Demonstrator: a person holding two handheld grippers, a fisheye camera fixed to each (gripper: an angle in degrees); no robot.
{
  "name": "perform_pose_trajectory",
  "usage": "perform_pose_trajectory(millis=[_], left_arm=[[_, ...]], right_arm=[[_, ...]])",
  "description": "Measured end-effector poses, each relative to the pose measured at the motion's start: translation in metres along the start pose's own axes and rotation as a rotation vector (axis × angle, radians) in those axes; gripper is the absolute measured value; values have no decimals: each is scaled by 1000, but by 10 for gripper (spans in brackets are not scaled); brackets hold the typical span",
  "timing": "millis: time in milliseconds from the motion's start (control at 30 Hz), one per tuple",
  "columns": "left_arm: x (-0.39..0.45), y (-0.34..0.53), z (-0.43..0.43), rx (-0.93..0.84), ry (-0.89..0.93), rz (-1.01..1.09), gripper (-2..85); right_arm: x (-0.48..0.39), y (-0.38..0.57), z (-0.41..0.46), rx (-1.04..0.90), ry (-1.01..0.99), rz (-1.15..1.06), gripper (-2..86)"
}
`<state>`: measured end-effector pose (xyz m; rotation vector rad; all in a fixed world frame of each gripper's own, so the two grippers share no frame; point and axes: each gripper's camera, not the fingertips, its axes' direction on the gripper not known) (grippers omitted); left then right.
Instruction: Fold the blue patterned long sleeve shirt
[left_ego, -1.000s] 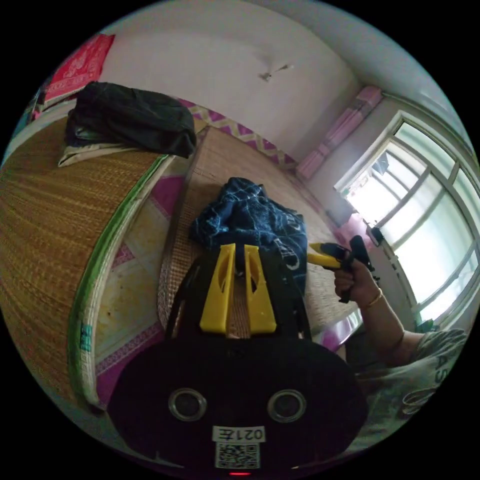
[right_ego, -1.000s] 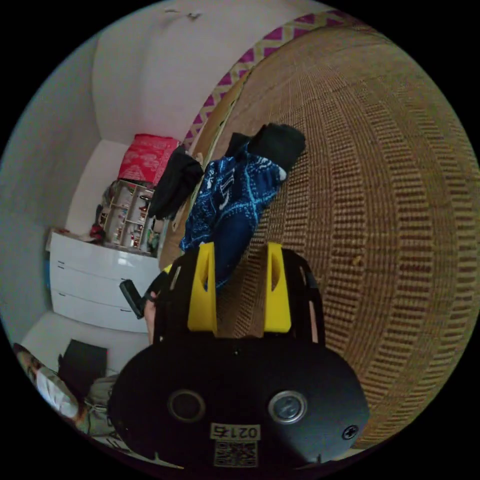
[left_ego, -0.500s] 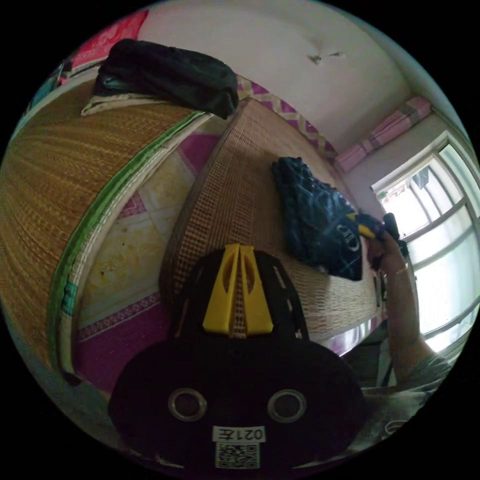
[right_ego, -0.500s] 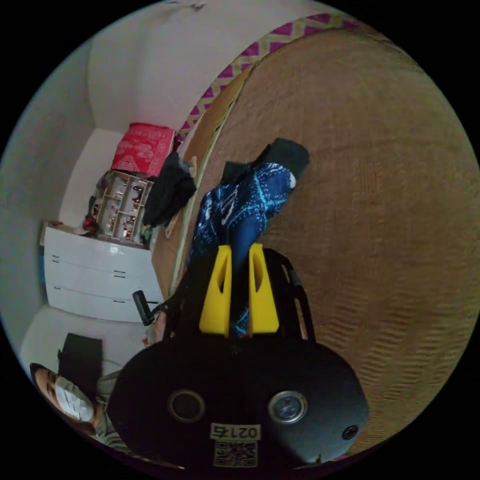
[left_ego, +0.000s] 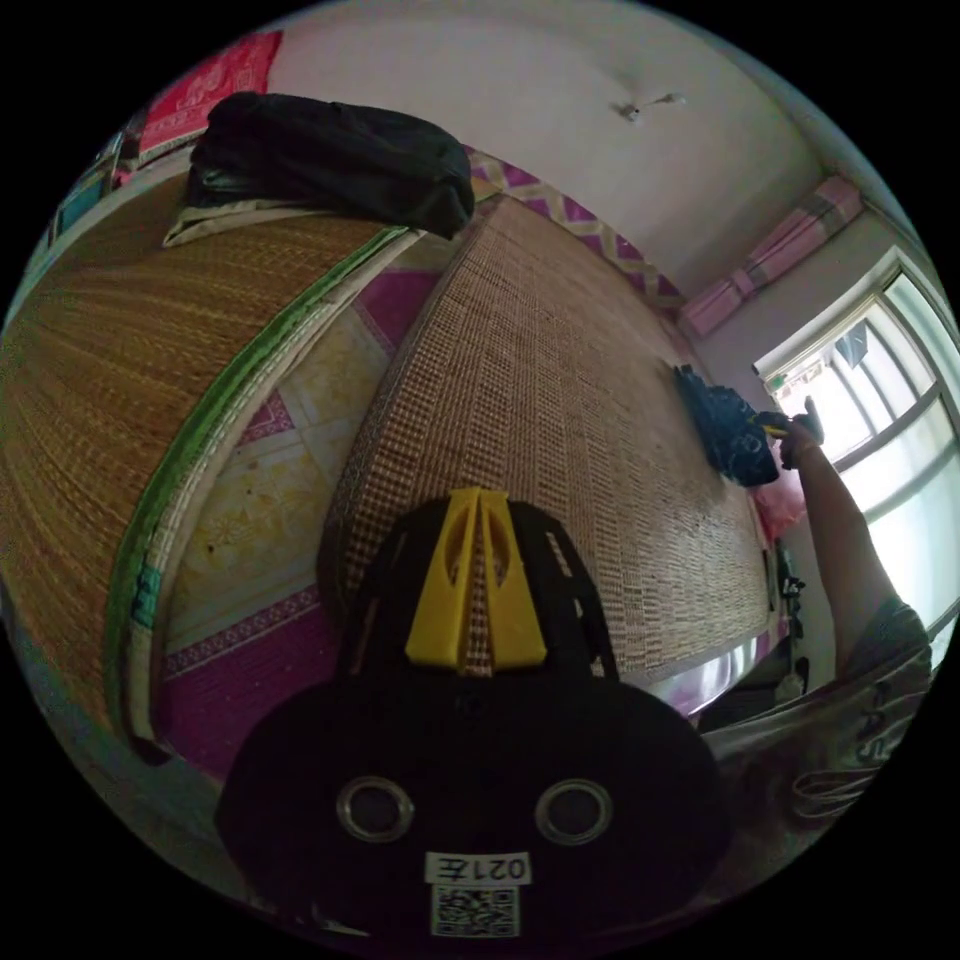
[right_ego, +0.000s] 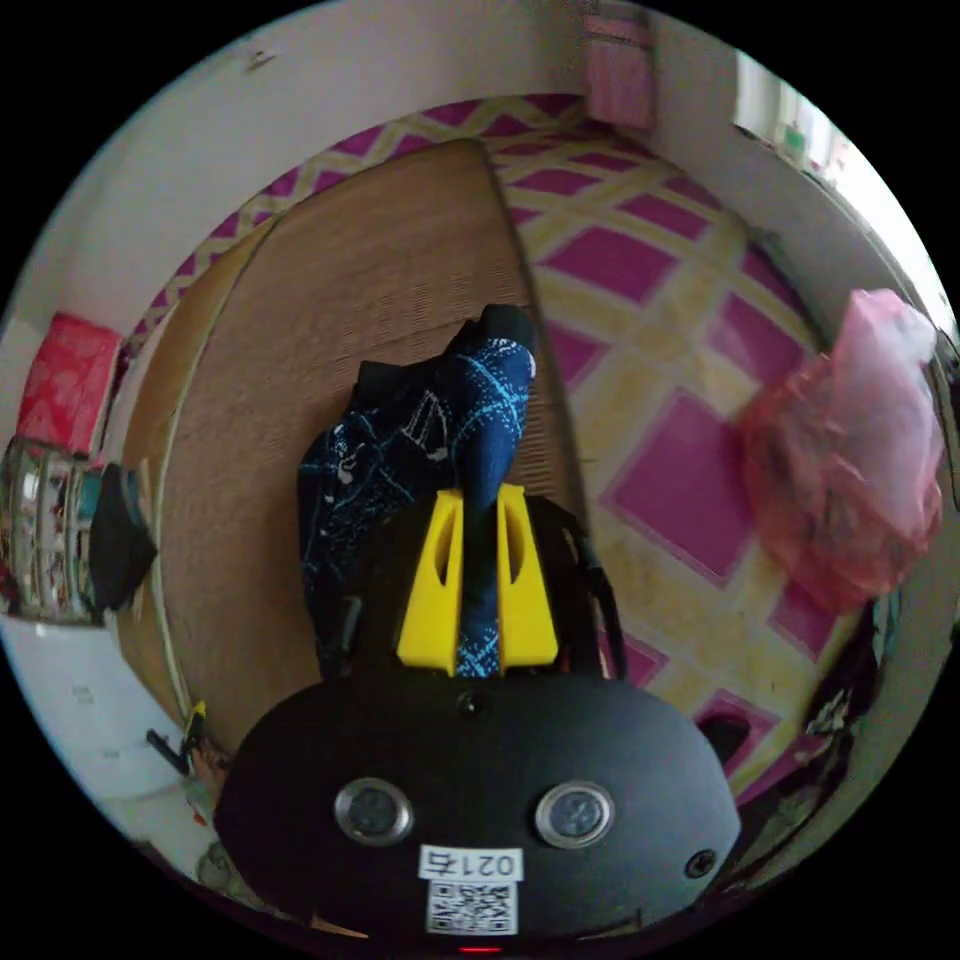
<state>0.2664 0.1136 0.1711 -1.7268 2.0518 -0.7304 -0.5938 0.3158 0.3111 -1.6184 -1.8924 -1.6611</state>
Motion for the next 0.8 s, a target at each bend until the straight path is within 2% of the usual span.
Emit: perform_pose_trajectory(millis=[100,200,333,433,500,600,700,767,800], left_arm=[[14,1,1,0,-37,19,-8],[27,3,3,4,-59,31,-4],[80,7,-5,78,-155,240,68],[121,0,-10,122,-196,358,119],[140,-10,-3,99,-219,357,148],[159,-23,17,67,-263,317,180],[165,-32,49,-45,-273,241,247],[170,-30,74,-112,-349,238,281],[173,-28,73,-75,-354,238,286]], right_arm=[[14,14,-2,68,136,94,70],[-1,41,-7,172,245,70,85],[-75,102,-21,296,95,-177,139],[-142,165,-16,250,-75,-377,172],[-181,208,-7,208,-143,-437,188],[-229,277,14,225,-139,-409,213],[-262,321,42,227,-83,-359,249],[-274,336,67,145,-63,-277,296],[-276,338,73,117,-62,-255,307]])
